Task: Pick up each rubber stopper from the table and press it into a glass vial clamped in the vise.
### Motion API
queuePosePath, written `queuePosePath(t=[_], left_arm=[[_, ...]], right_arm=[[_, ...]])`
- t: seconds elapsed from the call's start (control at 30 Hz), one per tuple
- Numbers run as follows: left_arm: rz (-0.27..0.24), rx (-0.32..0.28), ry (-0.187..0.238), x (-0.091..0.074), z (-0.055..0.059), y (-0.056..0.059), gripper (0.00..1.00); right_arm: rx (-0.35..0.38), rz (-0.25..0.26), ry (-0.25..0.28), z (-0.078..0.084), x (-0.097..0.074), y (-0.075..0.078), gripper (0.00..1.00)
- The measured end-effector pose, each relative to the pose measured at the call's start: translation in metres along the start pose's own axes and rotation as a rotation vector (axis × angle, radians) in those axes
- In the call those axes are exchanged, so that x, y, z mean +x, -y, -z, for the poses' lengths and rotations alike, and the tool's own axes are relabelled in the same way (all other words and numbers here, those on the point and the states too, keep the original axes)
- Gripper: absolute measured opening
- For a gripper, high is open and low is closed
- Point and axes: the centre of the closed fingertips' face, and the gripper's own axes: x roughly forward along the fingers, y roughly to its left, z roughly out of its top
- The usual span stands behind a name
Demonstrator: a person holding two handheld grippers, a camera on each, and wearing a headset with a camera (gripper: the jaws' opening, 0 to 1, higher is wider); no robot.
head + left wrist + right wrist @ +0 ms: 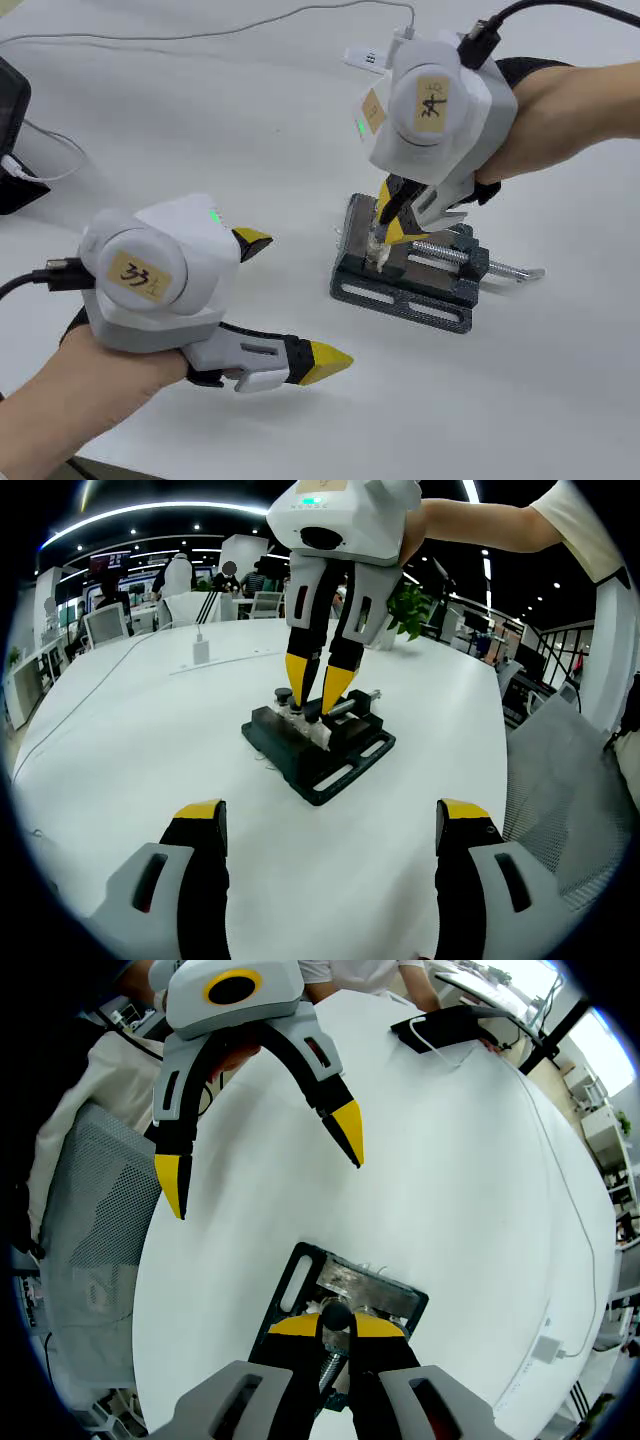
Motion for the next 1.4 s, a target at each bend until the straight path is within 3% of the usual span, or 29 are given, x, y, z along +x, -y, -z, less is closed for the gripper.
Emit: queuePosePath(t=[0.13, 0.2, 0.37, 0.7, 1.4], left_arm=[[0.004, 0.002, 0.001, 0.0013, -0.0011, 0.001, 0.84], [0.007, 0.002, 0.002, 0.0016, -0.0017, 0.0018, 0.84], [0.004, 0.001, 0.005, 0.001, -0.0026, 0.0012, 0.84], [0.001, -0.001, 0.003, -0.0001, -0.0013, -0.0002, 0.83], [0.006, -0.003, -0.003, 0.0001, -0.0002, 0.0014, 0.82]], right_arm=[[0.03, 0.003, -0.009, -0.0002, 0.0005, -0.0005, 0.04], [-0.009, 0.003, -0.01, 0.0009, 0.0006, -0.001, 0.04], [-0.011, 0.006, 0.035, 0.0037, -0.0001, -0.0008, 0.05], [-0.043, 0.023, 0.069, 0.0029, -0.0007, -0.0009, 0.06], [-0.104, 0.036, 0.076, 0.0011, -0.0006, -0.0031, 0.1]])
